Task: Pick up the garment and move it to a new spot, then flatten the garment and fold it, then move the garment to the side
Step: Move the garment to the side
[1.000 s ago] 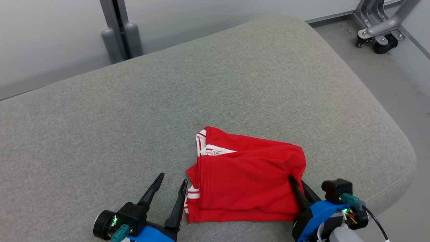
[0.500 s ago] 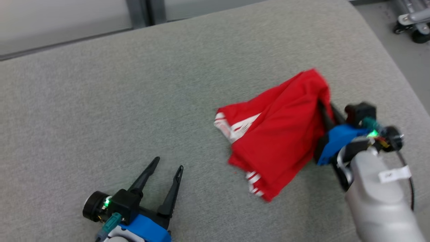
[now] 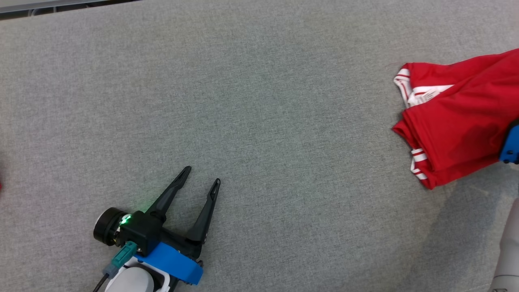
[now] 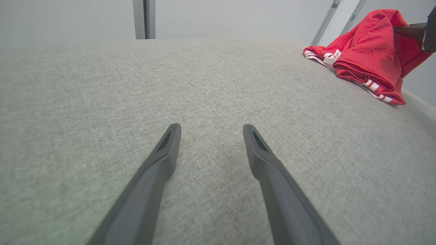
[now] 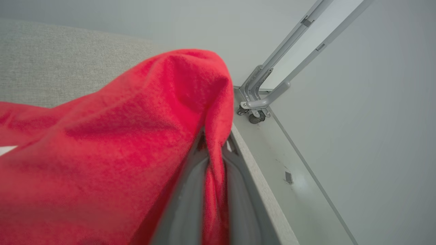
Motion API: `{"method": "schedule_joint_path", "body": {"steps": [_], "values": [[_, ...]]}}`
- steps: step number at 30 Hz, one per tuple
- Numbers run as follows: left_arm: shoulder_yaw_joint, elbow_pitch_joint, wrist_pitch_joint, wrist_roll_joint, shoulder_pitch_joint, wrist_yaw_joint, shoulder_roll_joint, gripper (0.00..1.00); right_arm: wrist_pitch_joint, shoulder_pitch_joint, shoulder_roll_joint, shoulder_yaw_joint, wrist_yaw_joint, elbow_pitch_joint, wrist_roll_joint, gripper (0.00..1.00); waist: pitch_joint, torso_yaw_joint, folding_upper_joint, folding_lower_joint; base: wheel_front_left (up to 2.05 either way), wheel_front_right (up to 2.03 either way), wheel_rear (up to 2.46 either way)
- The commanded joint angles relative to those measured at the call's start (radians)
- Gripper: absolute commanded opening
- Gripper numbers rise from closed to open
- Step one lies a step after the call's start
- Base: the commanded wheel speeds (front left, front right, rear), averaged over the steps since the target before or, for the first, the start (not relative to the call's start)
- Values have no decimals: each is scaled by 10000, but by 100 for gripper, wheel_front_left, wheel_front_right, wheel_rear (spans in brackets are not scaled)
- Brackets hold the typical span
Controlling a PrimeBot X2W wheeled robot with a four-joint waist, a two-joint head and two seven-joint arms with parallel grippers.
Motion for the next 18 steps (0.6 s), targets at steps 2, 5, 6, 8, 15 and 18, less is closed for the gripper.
{"method": "schedule_joint_path", "body": {"steps": [2,5,6,8,15,18], "values": [[130,297,46,-78,90,36,276,100,27,-266,-12,-223,-10,-281,-96,0,72,58,0,-1,0,0,0],[141,290,49,-92,79,36,324,100,69,-386,3,-384,-9,-534,-190,0,113,80,0,-1,0,0,0],[152,295,49,-87,61,36,334,100,84,-443,5,-435,-10,-628,-196,0,127,87,0,-1,0,0,0],[165,304,49,-87,9,36,346,100,132,-535,7,-493,-10,-774,-223,0,150,113,0,-1,0,0,0],[244,452,49,-144,-36,36,245,100,-128,-794,23,-789,-9,-1090,-225,100,94,253,0,-1,0,0,0],[369,492,48,-169,11,36,154,100,-650,-944,28,-548,-9,-875,92,100,-29,292,0,-1,0,0,0]]}}
